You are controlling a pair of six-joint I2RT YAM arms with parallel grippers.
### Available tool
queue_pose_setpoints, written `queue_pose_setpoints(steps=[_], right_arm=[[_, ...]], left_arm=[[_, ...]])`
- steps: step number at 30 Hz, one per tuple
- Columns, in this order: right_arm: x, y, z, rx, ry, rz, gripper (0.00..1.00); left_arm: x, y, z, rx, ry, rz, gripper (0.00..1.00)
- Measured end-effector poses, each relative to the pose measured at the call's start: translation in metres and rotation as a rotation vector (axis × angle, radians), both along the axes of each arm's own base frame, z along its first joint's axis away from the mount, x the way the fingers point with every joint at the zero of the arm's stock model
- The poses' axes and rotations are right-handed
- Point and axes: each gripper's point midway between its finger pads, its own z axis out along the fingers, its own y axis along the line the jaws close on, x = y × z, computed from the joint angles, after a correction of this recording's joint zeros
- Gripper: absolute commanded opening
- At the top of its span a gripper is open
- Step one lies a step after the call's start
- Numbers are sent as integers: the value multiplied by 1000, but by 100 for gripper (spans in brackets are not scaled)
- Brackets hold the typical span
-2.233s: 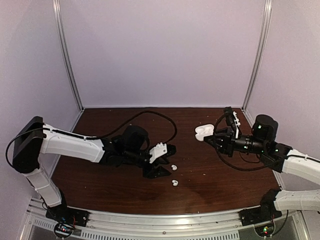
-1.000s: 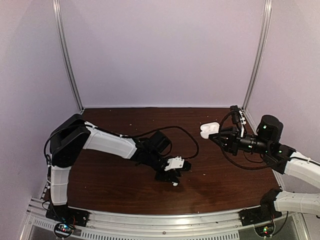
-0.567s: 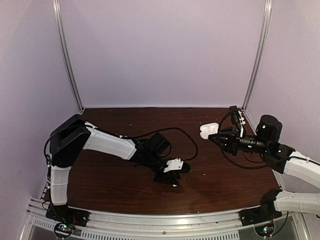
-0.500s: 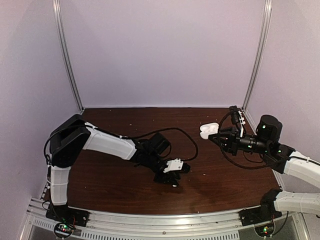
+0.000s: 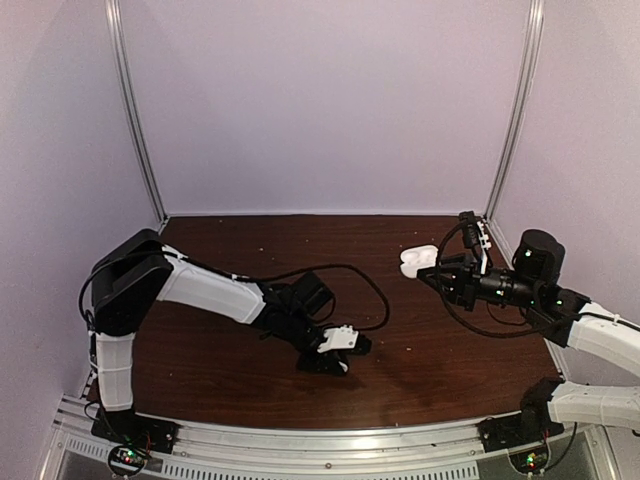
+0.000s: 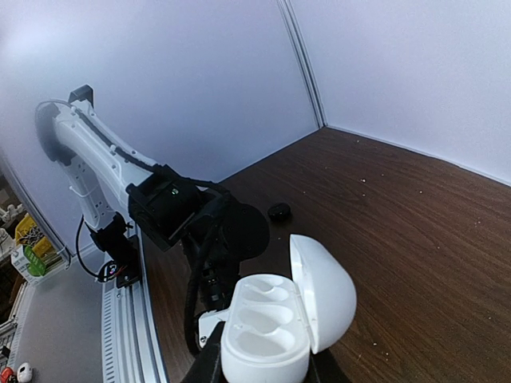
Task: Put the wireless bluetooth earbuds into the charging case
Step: Pick up the left earbud from the center of the board, then place the left earbud at the center of the board.
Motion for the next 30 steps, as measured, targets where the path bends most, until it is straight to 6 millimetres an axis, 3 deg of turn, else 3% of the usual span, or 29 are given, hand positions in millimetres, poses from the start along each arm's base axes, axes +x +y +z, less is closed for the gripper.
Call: queue_pose_setpoints(steps=[12, 17, 23, 30], right_arm=[[0, 0, 0, 1, 2, 1, 0], [0, 1, -2, -1, 8, 7, 0], [0, 1, -4, -4, 15, 11, 0], [1, 1, -4, -5, 16, 11, 0]], left_arm=[[7, 40, 11, -21, 48, 167, 12], [9, 41, 7, -29, 61, 208, 13], [18, 41, 5, -32, 38, 260, 25], [24, 43, 3, -16, 22, 299, 26]])
